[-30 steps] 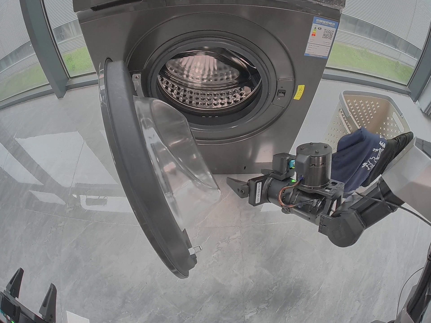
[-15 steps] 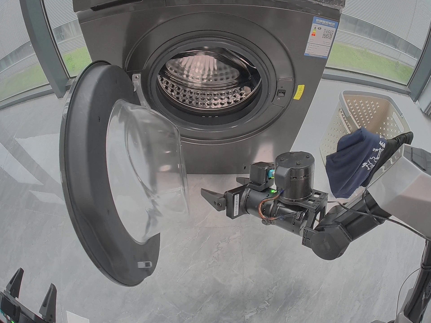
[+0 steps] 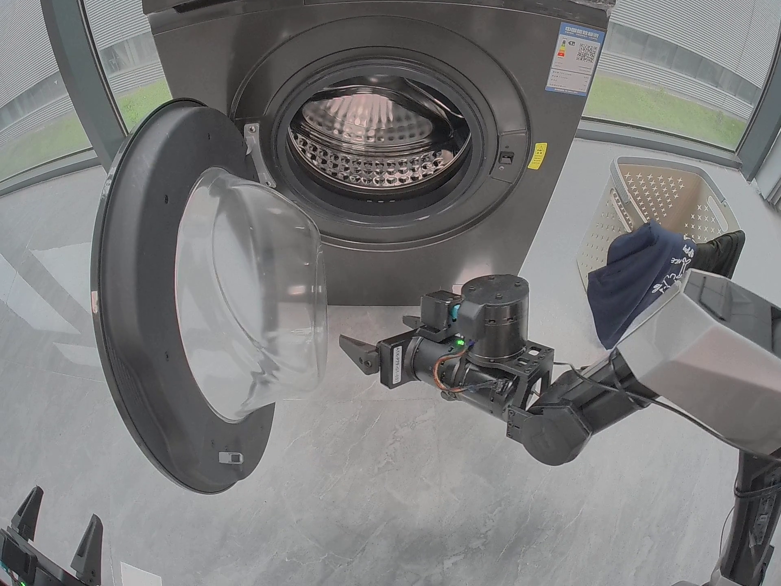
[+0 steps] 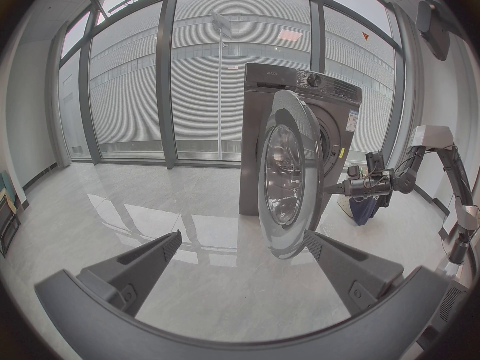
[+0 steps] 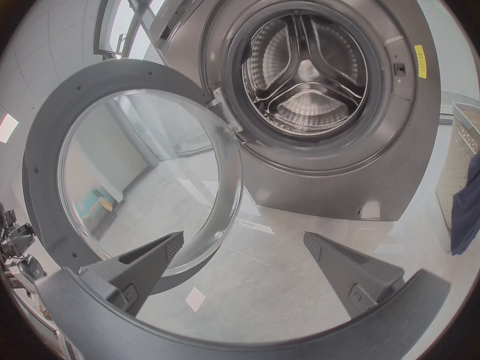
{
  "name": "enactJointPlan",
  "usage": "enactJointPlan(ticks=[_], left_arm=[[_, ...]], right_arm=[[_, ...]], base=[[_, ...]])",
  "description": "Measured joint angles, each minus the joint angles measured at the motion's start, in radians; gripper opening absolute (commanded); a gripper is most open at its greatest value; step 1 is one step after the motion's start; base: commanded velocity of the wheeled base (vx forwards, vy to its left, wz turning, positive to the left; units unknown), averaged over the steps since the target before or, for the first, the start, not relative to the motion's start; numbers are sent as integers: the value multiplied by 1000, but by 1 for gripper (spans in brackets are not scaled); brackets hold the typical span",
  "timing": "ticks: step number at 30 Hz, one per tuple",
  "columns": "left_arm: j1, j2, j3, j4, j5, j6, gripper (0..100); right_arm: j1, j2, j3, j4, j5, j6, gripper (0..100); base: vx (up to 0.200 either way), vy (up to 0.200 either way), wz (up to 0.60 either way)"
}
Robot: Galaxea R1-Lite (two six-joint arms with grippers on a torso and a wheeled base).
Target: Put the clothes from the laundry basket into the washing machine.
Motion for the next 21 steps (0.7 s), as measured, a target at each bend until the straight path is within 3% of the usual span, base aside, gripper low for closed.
enactJointPlan(ticks=[11, 21], left_arm=[[0, 0, 0, 0, 0, 0, 100], [0, 0, 0, 0, 0, 3, 100]], right_arm=[[55, 117, -171, -9, -3, 2, 100], [49, 167, -313, 69, -28, 2, 100]], base=[[0, 0, 0], [0, 0, 0]])
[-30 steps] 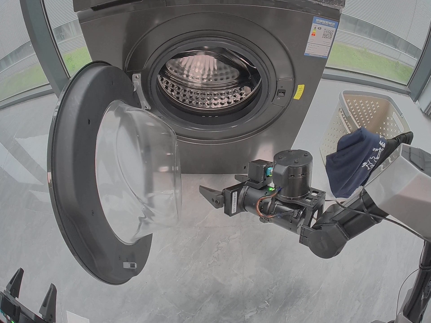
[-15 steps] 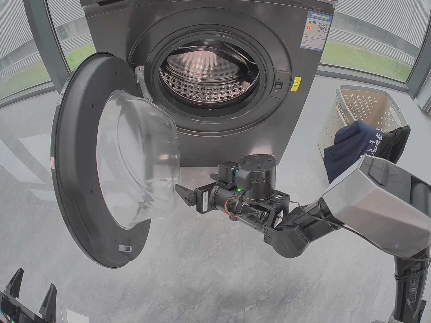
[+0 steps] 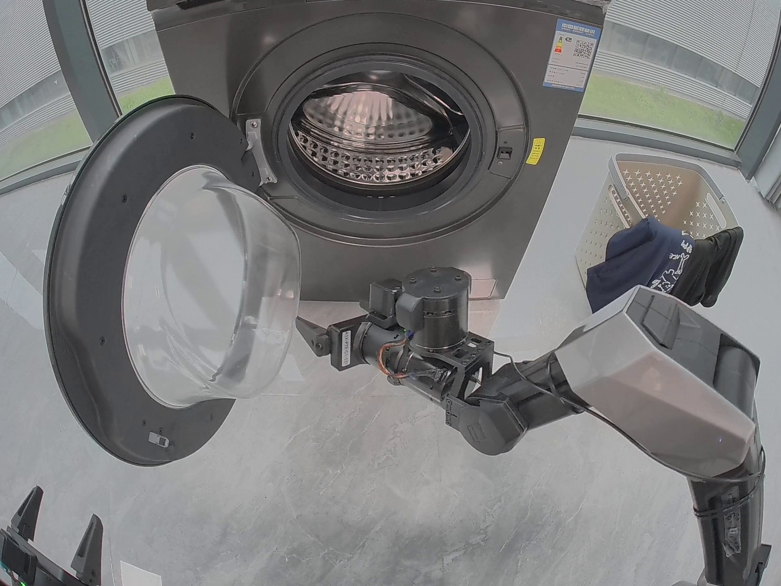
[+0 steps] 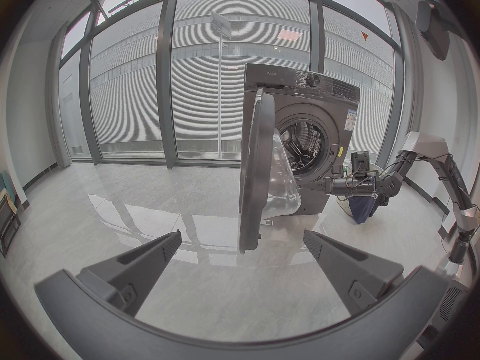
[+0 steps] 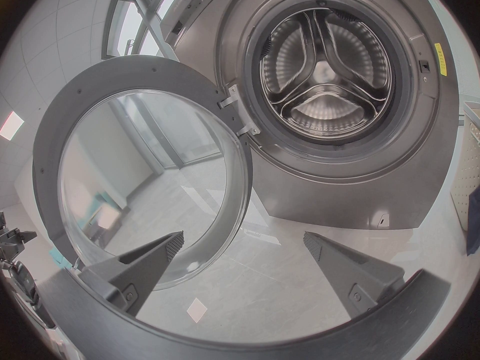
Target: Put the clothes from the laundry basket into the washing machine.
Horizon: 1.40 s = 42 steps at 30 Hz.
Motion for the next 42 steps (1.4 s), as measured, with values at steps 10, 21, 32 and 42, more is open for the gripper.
enactJointPlan(ticks=[10, 21, 32, 42], left_arm=[[0, 0, 0, 0, 0, -2, 100], [0, 0, 0, 0, 1, -4, 100], [0, 0, 0, 0, 1, -4, 100], [0, 0, 0, 0, 0, -3, 100]], right_arm=[[36, 107, -243, 113, -16, 0, 100], [99, 222, -490, 192, -59, 0, 100], [15, 59, -185, 158, -78, -15, 100], [-109, -301, 305, 94, -78, -55, 100]], base=[[0, 0, 0], [0, 0, 0], [0, 0, 0], [0, 0, 0]])
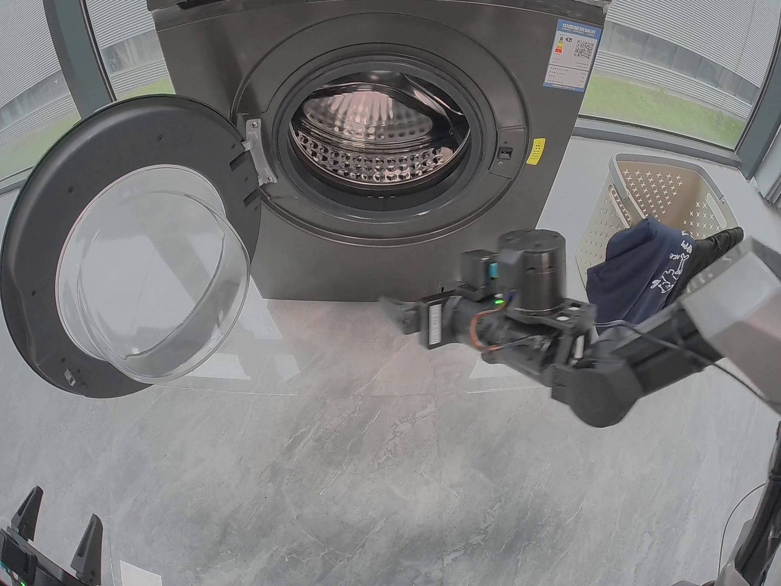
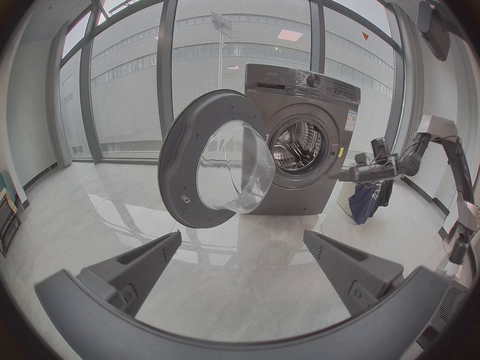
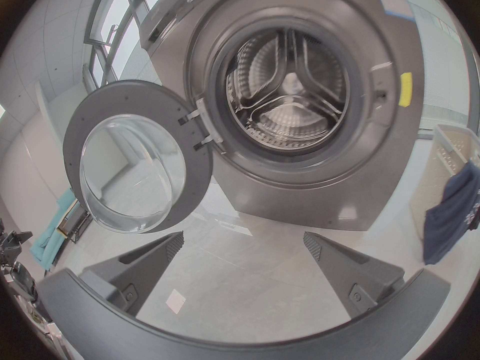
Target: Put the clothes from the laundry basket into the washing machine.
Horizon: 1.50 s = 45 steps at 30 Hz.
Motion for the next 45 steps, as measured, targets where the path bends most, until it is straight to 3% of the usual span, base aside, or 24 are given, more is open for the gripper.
enactJointPlan(ticks=[14, 21, 30, 38, 45], left_arm=[[0, 0, 0, 0, 0, 1, 100], [-1, 1, 0, 0, 0, 0, 100], [0, 1, 0, 0, 0, 0, 100], [0, 1, 0, 0, 0, 0, 100], [0, 1, 0, 0, 0, -1, 100]], right_arm=[[-263, -621, 688, -109, -14, -50, 100], [-400, -954, 957, -68, -15, -66, 100], [-518, -1402, 1083, 246, -5, -77, 100], [-603, -1802, 1123, 637, 27, -79, 100], [-669, -2005, 1133, 735, 42, -67, 100]], base=[[0, 0, 0], [0, 0, 0], [0, 0, 0], [0, 0, 0], [0, 0, 0]])
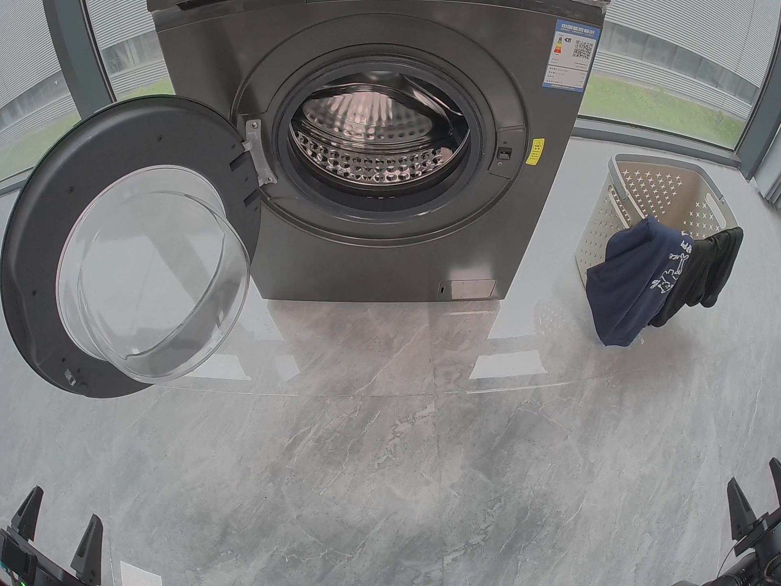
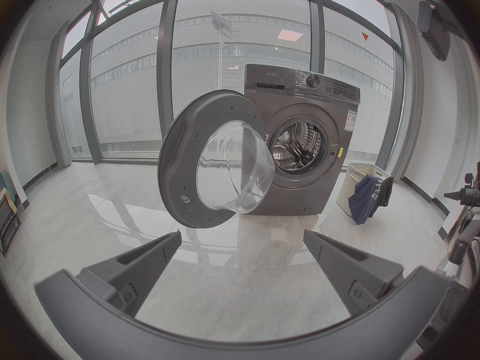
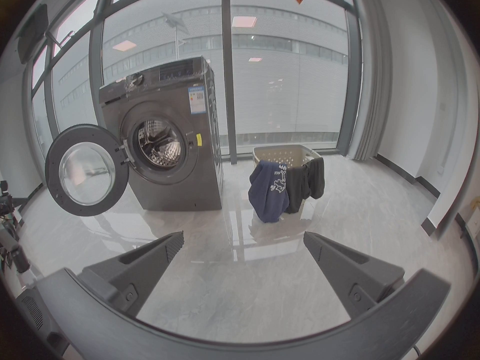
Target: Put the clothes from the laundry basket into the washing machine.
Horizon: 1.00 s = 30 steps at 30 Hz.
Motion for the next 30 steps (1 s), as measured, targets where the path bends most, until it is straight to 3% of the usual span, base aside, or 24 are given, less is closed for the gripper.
enactJointPlan(ticks=[7, 10, 30], left_arm=[[0, 0, 0, 0, 0, -1, 100], [0, 0, 0, 0, 0, 0, 100], [2, -4, 0, 0, 0, -1, 100]], right_arm=[[-8, -55, 1, 31, 79, -64, 100], [-8, -64, 1, 31, 79, -63, 100], [-6, -72, 1, 31, 79, -60, 100]], base=[[0, 0, 0], [0, 0, 0], [0, -200, 0]])
